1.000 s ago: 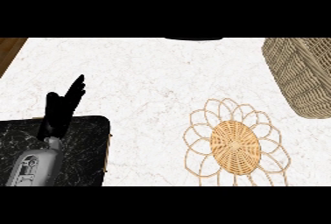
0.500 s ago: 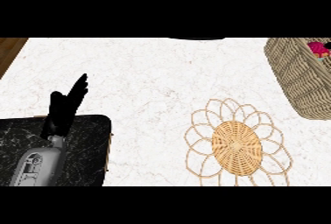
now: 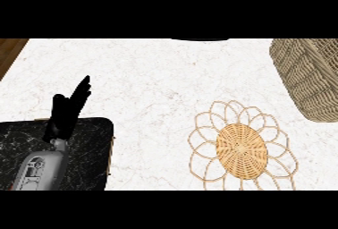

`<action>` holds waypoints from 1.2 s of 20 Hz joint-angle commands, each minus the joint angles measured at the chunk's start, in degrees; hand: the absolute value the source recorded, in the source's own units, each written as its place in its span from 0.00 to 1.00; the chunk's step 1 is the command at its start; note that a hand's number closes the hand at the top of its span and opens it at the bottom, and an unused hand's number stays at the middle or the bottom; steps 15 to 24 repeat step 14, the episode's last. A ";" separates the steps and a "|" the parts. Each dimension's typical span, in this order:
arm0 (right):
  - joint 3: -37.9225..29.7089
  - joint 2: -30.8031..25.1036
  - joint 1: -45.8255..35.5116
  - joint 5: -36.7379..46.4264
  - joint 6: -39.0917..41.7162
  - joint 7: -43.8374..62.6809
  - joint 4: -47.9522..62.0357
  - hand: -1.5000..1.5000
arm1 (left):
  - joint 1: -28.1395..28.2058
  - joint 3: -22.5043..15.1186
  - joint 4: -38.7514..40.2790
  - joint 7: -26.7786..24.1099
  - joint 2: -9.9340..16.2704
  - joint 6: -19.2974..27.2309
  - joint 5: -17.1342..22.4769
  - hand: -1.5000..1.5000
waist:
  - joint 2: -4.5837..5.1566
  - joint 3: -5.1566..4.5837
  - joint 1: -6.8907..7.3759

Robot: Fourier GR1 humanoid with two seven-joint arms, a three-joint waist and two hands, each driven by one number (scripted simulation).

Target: Pick the cupcake from the placemat and place it in the basket

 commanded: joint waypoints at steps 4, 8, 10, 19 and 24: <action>-6.79 -5.98 3.22 -5.83 -3.74 -0.17 0.95 0.00 | -0.16 1.07 -0.16 0.31 1.26 -0.29 0.06 0.50 | -0.19 0.00 -0.65; -9.77 -11.62 6.00 -8.59 -1.28 -0.93 1.95 0.00 | -1.38 1.11 0.30 2.48 1.42 -0.58 0.11 0.50 | -0.24 0.03 -1.08; -10.95 -15.40 7.06 -9.94 3.32 -0.32 3.09 0.00 | -1.91 1.42 1.76 0.30 0.20 0.41 0.32 0.50 | -0.19 0.01 -1.32; -14.29 -21.21 13.58 -13.18 8.52 -5.14 4.87 0.00 | 0.26 1.01 -0.92 0.92 0.72 -0.52 0.49 0.50 | -0.29 0.12 -1.25; -14.29 -21.21 13.58 -13.18 8.52 -5.14 4.87 0.00 | 0.26 1.01 -0.92 0.92 0.72 -0.52 0.49 0.50 | -0.29 0.12 -1.25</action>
